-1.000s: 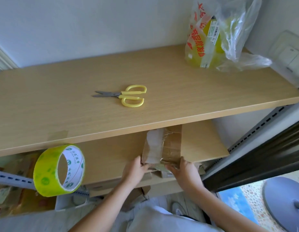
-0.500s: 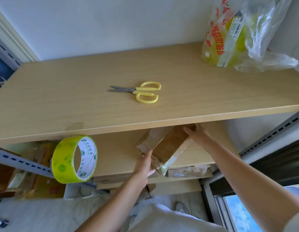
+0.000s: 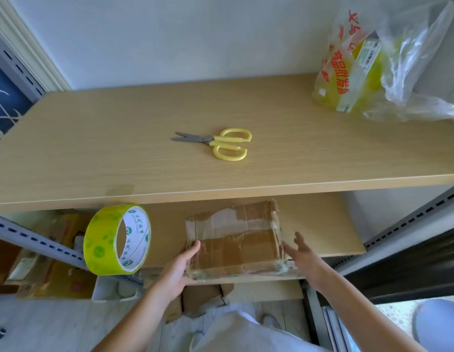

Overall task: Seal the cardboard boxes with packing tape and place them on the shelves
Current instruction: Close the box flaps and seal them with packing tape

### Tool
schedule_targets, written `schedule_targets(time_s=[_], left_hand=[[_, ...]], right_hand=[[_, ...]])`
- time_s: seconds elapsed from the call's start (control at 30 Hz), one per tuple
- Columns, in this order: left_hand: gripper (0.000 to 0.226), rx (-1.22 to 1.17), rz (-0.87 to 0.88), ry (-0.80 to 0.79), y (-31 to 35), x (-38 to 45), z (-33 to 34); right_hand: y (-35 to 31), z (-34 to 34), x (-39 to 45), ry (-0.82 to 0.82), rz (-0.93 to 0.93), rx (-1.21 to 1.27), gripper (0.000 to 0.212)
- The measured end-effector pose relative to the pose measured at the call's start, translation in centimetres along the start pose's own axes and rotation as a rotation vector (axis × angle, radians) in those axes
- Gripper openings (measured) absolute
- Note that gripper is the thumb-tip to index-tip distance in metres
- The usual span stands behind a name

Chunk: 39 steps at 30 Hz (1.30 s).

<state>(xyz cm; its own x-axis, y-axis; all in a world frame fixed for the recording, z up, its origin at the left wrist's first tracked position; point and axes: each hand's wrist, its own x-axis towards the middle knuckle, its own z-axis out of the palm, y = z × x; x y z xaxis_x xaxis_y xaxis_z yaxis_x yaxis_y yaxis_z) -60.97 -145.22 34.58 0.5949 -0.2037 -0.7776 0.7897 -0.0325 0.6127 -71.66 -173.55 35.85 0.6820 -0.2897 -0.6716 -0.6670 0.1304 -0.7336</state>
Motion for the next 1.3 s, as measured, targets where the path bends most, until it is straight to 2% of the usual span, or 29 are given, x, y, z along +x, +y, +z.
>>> schedule_targets(time_s=[0.03,0.1,0.17,0.23,0.27,0.37,0.47,0.5,0.57,0.63,0.67,0.73,0.8,0.9,1.0,1.07,1.13,1.2,1.27,1.3], left_hand=[[0.084,-0.035,-0.010,-0.020,0.1,-0.2,-0.5],[0.082,-0.093,-0.011,-0.051,0.3,-0.4,-1.0],[0.078,-0.047,-0.002,-0.060,0.8,-1.1,-0.9],[0.081,0.025,0.003,-0.044,0.8,-1.1,-1.1],[0.088,0.081,-0.009,-0.059,0.7,-1.3,-1.2],[0.129,0.232,0.014,-0.109,0.1,-0.5,-2.8],[0.133,0.439,0.150,-0.125,-1.0,-1.1,-2.9],[0.133,0.586,0.206,-0.114,-1.3,-1.3,-3.1],[0.129,0.646,0.212,-0.074,-1.6,-1.3,-3.5],[0.106,0.436,0.160,-0.088,-1.5,-1.3,-3.2],[0.088,0.232,0.067,-0.052,-1.1,-1.3,-2.7],[0.064,0.023,0.002,-0.042,-0.2,-1.5,-1.8],[0.067,-0.011,0.034,-0.040,0.3,-1.5,-1.5],[0.089,0.010,0.009,-0.009,0.4,-2.0,-1.6],[0.109,0.003,-0.021,-0.030,0.4,-2.5,-1.9],[0.121,0.031,-0.004,-0.054,0.5,-2.7,-2.1],[0.107,0.032,0.002,-0.061,0.7,-2.8,-2.1],[0.087,0.032,0.053,-0.049,0.7,-3.0,-1.8],[0.079,0.031,0.121,-0.059,0.3,-3.2,-1.6],[0.077,0.018,0.158,-0.064,0.0,-3.4,-1.4]], right_hand=[[0.2,0.1,-0.2,-0.096,0.023,0.191,0.078],[0.3,0.5,-0.7,-0.219,-0.021,0.388,0.068],[0.2,1.3,-1.1,-0.205,-0.088,0.364,0.062],[-0.3,2.1,-1.3,-0.152,-0.161,0.295,0.068],[-0.6,2.3,-1.4,-0.133,-0.182,0.255,0.072],[-1.1,2.3,-1.6,-0.129,-0.229,0.149,0.084],[-1.1,2.9,-1.8,-0.142,-0.207,0.169,0.092],[-1.2,3.2,-2.0,-0.125,-0.218,0.124,0.089],[-1.6,3.5,-2.3,-0.096,-0.226,0.042,0.082],[-1.8,2.8,-2.1,-0.146,-0.164,0.120,0.090],[-1.8,2.4,-2.0,-0.178,-0.139,0.183,0.090],[-1.8,2.2,-2.3,-0.206,-0.145,0.206,0.088],[-1.6,2.8,-2.3,-0.164,-0.159,0.118,0.097],[-1.5,3.2,-2.1,-0.115,-0.103,0.079,0.105],[-1.5,2.4,-1.6,-0.140,-0.013,0.038,0.126],[-1.7,2.6,-1.6,-0.168,0.031,-0.062,0.121],[-1.5,3.0,-1.4,-0.159,0.066,-0.108,0.119],[-1.2,3.2,-1.6,-0.206,0.016,-0.015,0.114],[-0.8,3.3,-1.4,-0.235,-0.036,0.075,0.110],[-0.6,3.2,-1.3,-0.225,-0.027,0.104,0.115]])
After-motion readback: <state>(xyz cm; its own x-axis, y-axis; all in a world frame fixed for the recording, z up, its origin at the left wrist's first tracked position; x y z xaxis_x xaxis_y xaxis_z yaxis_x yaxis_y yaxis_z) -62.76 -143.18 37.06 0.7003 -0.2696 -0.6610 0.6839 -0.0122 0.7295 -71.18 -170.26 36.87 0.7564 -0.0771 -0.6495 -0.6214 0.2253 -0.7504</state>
